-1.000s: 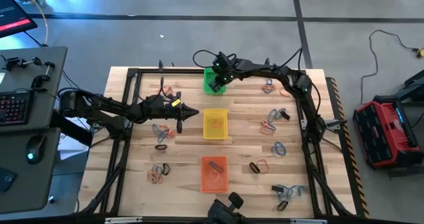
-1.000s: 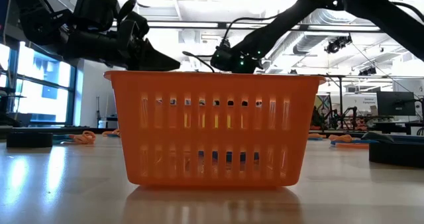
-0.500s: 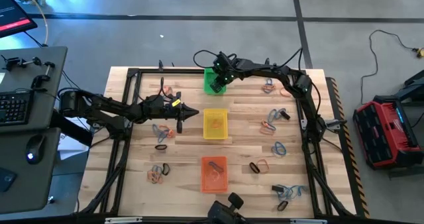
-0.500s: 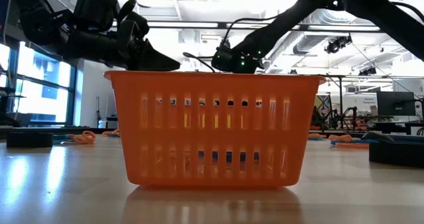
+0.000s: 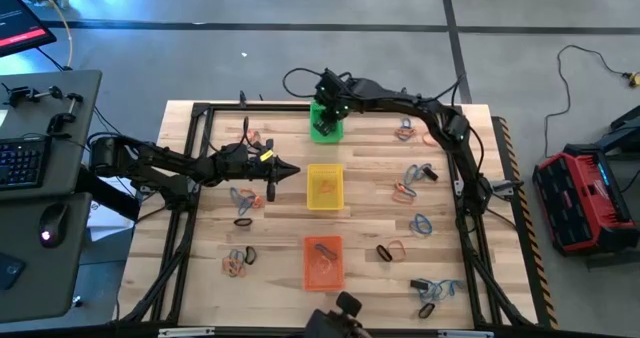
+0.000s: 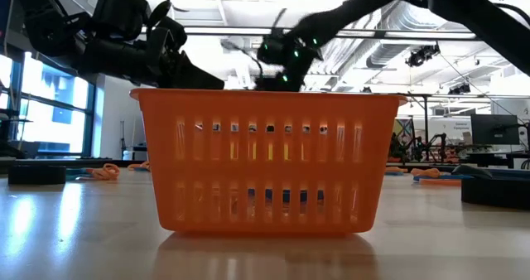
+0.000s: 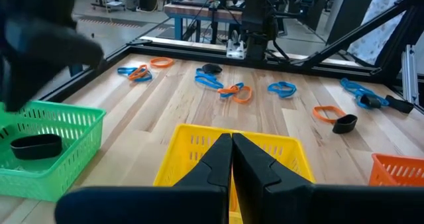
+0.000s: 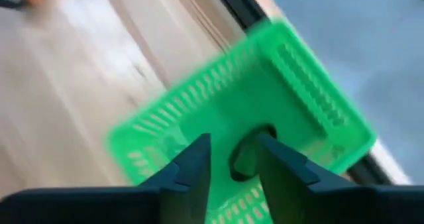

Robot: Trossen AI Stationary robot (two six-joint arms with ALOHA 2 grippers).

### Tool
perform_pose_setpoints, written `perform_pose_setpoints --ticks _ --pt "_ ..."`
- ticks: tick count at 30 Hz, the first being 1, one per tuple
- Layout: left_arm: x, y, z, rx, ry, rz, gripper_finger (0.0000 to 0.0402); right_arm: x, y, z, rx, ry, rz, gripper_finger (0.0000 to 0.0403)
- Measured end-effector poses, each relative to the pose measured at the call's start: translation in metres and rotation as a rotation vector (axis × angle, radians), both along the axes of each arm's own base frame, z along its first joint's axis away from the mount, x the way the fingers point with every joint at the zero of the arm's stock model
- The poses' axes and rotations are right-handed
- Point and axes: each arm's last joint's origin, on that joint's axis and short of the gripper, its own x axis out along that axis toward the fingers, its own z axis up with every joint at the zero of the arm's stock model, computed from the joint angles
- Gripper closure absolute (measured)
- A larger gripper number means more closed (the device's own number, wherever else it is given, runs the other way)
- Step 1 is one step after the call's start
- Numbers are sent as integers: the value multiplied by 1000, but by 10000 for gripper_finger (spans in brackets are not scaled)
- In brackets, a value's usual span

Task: Sort rubber bands into baskets
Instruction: Put the blue rubber band into the orange bin

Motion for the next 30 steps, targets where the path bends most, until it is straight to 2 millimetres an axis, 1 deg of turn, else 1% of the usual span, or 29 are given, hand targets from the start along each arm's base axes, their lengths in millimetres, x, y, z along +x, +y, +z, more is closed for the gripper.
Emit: perform_pose_setpoints --ticks 3,4,5,9,12,16,18,24,30 --pt "0 0 0 0 0 0 399 9 10 16 -65 -2 74 355" --pt "0 0 0 0 0 0 399 11 14 20 -80 0 101 376" --pt "0 0 0 0 1 0 399 12 18 23 -92 1 127 389" --pt "0 0 -1 -1 5 0 399 10 28 29 -132 9 147 399" --pt "0 0 -1 6 6 -2 399 3 32 23 -159 -25 118 402" --pt "0 0 0 7 5 -2 399 -18 42 17 -191 -120 90 403" --pt "0 0 0 7 4 -2 399 -31 52 14 -198 -163 77 403" --pt "0 0 0 18 2 -3 399 -81 90 6 -204 -264 37 403" --pt "0 0 0 18 3 -3 399 -132 134 3 -236 -285 -35 403"
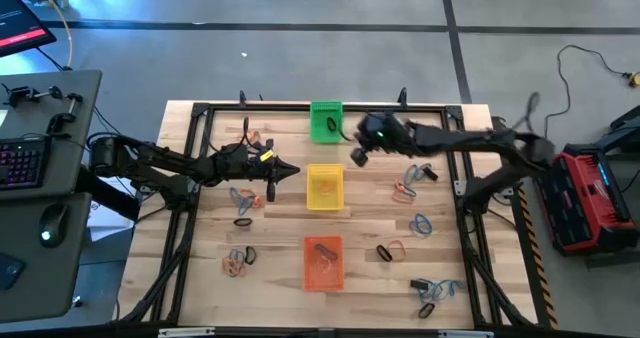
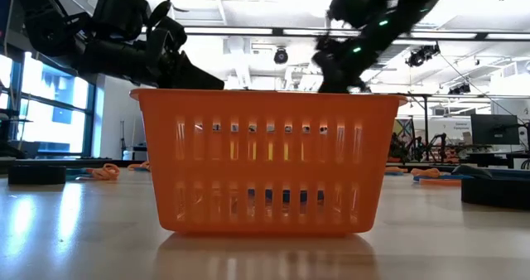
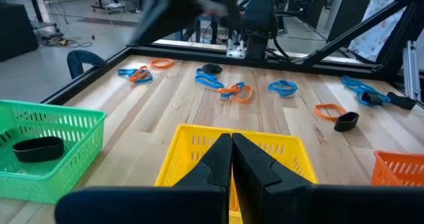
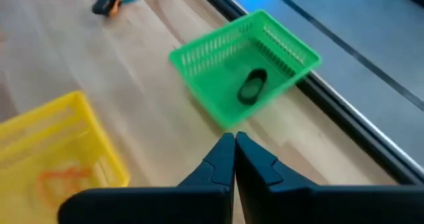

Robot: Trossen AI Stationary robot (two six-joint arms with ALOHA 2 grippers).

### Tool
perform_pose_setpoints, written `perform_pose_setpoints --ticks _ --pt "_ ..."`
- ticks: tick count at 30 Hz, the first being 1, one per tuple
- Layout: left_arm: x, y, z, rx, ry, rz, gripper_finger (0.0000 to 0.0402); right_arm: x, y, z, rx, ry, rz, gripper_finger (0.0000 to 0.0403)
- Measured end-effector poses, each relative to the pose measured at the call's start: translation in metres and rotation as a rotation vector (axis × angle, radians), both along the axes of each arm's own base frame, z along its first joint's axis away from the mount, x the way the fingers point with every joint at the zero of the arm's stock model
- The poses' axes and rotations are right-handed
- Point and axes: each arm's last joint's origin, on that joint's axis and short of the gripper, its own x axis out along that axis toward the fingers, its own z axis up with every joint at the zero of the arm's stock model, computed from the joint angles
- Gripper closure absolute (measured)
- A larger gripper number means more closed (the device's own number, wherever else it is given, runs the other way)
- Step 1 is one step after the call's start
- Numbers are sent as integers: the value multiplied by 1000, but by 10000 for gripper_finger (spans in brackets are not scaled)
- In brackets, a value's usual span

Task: Sort rubber bands into baskets
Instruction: Put the blue rubber band into the orange bin

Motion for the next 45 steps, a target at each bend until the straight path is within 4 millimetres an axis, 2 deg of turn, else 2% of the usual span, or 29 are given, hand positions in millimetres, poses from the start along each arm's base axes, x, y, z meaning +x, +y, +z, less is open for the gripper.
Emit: perform_pose_setpoints --ticks 4,7,11,15,20,28,35,45 --pt "0 -2 0 -1 -1 -7 399 -24 29 0 0 -47 13 403" --pt "2 -12 -1 39 10 -57 399 -38 47 -2 -1 -76 19 403" --pt "4 -29 -2 74 65 -143 399 -50 63 -7 5 -94 28 403" --pt "5 -49 3 101 188 -225 399 -53 73 -11 7 -93 35 403" --pt "0 -75 22 121 344 -269 399 -53 80 -11 -10 -91 40 403" --pt "-22 -106 44 22 578 -284 399 -52 84 -10 -30 -91 49 403" --pt "-38 -119 37 -79 734 -191 392 -52 84 -10 -35 -91 53 403" --pt "-56 -122 27 -133 906 -76 339 -52 84 -10 -36 -96 53 403"
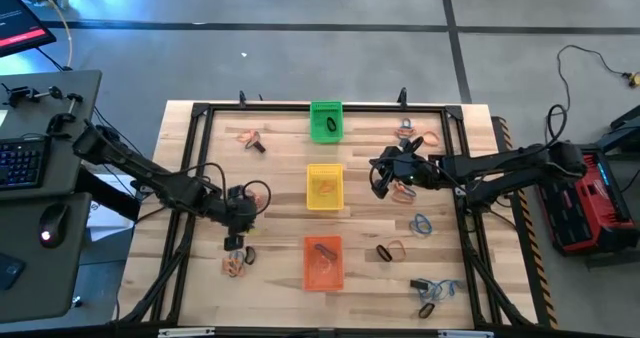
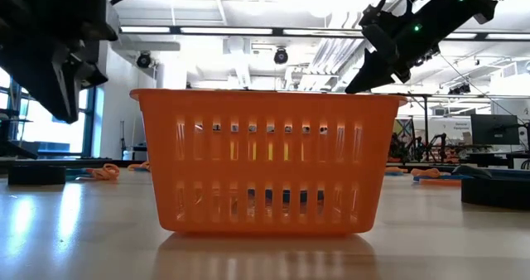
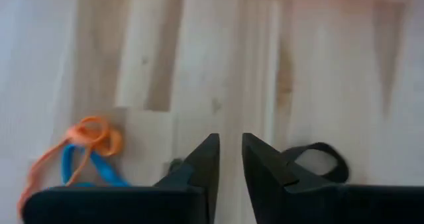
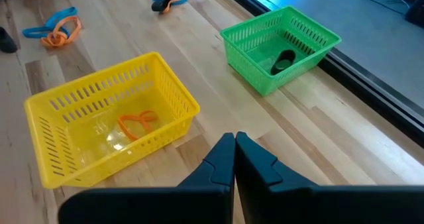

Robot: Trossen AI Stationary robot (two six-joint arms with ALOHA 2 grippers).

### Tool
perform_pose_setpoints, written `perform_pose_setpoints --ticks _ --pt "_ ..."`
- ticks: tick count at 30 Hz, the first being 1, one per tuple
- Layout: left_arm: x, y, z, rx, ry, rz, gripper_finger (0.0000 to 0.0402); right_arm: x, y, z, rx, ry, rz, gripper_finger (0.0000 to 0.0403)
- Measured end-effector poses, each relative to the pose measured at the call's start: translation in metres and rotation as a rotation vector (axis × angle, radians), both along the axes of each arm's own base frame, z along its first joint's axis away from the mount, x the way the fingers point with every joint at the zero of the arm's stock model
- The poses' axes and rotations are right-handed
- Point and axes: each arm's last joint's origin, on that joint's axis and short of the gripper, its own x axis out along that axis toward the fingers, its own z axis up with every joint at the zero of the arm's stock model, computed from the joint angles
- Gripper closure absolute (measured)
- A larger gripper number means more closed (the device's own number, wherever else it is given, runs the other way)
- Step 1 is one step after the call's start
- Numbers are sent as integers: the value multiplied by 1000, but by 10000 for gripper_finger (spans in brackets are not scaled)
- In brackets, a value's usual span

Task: Sort rubber bands into baskets
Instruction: Put the blue rubber band into the orange bin

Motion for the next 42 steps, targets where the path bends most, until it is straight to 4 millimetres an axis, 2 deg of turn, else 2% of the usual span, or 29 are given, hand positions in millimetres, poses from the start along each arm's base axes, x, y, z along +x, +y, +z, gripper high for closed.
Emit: perform_pose_setpoints --ticks 4,8,11,19,34,42 --pt "-4 7 -2 71 26 103 323 0 0 0 0 -1 0 403" --pt "-10 21 -6 103 107 288 319 0 0 0 0 -1 1 403" --pt "-12 30 -7 116 152 348 318 0 0 0 0 -1 1 403" --pt "-7 40 -10 133 187 335 318 0 0 0 0 -1 1 403" --pt "13 46 -49 229 391 274 318 0 0 0 0 0 1 403" --pt "16 49 -57 242 436 262 331 0 0 0 0 0 1 403"
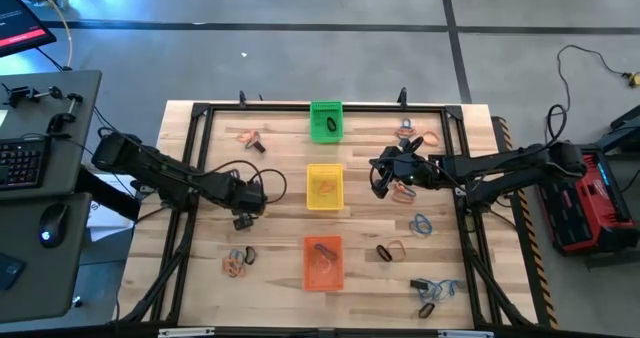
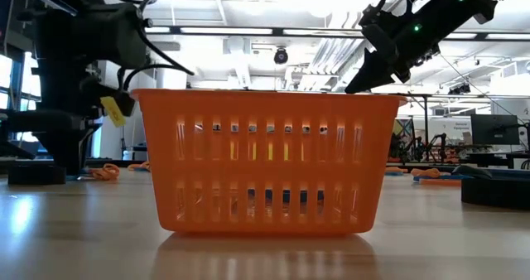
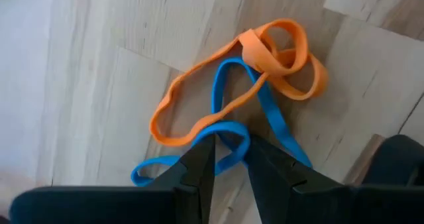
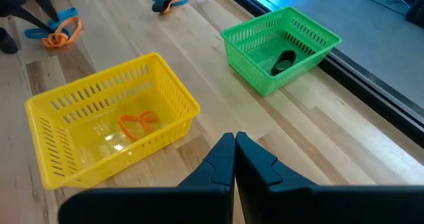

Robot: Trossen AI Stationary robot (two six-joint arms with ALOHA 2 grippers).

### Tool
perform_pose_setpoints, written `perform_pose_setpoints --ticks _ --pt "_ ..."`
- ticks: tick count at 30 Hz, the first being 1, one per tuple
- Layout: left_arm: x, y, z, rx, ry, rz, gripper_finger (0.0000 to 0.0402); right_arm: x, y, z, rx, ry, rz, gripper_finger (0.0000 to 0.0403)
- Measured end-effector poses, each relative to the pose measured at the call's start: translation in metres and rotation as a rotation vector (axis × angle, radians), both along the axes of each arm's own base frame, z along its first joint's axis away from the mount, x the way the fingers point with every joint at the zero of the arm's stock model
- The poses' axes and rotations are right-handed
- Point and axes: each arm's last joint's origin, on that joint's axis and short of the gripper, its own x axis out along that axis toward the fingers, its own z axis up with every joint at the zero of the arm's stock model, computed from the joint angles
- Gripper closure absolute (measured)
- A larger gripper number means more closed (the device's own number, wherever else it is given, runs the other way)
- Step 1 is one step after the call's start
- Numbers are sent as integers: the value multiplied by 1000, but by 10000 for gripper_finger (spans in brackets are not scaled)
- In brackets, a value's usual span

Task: Sort rubber bands into baskets
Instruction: Put the blue rubber band into the orange bin

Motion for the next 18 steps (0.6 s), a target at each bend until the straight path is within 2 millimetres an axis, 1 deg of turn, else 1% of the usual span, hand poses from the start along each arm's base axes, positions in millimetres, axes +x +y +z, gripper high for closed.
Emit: perform_pose_setpoints --ticks 4,6,18 --pt "-1 -1 3 -35 -5 -14 382 0 0 0 0 0 0 403" --pt "-2 -1 5 -48 -20 -9 396 0 0 0 0 0 0 403" --pt "-10 0 30 -90 -159 0 399 0 0 0 0 0 0 403"
